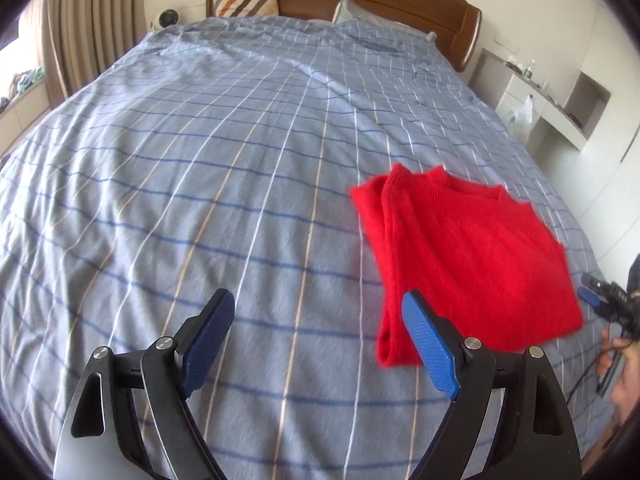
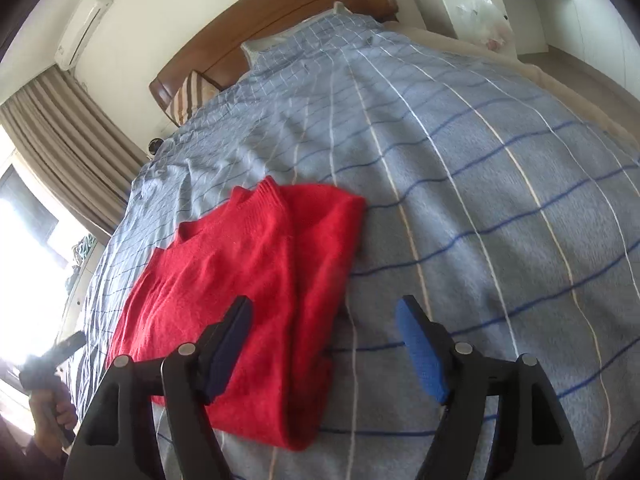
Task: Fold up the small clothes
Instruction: 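Grasp the folded sweater's side with the right gripper and fold it over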
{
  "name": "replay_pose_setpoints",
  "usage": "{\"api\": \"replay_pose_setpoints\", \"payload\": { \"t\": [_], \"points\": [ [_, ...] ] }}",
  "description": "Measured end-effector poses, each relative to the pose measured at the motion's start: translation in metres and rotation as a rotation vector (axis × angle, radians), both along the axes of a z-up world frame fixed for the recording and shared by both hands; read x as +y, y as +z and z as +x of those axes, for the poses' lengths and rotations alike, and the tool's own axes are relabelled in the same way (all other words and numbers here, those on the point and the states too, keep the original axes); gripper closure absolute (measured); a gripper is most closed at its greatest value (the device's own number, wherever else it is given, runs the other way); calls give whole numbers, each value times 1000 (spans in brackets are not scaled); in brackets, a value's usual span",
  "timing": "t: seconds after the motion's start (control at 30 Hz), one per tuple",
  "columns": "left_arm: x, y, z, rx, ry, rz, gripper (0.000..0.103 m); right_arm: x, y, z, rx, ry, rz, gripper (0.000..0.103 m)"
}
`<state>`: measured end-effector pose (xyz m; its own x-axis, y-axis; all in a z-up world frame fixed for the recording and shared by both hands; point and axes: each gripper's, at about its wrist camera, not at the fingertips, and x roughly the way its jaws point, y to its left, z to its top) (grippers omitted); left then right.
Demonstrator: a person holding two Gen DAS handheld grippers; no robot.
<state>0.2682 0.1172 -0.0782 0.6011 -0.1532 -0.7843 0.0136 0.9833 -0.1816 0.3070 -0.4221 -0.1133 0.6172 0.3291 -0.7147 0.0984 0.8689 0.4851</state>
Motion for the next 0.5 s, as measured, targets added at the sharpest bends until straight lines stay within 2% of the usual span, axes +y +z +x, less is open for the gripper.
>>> {"api": "replay_pose_setpoints", "payload": {
  "t": [0.13,0.2,0.23,0.27,0.3,0.4,0.5],
  "points": [
    [17,-1,-54,13,12,-81,15,-6,-20,10,54,-1,181,29],
    [22,-6,-73,27,27,-129,15,12,-29,21,99,39,184,33],
    [25,-9,-81,36,36,-153,15,21,-31,26,120,48,144,42],
    [29,-13,-89,43,49,-176,15,31,-30,30,133,63,104,81],
    [32,-16,-96,48,63,-196,15,40,-27,34,150,69,67,94],
    [46,-24,-117,33,109,-230,15,69,10,36,96,65,37,94],
    [59,-31,-128,26,148,-265,15,126,59,46,20,158,19,94]
  ]
}}
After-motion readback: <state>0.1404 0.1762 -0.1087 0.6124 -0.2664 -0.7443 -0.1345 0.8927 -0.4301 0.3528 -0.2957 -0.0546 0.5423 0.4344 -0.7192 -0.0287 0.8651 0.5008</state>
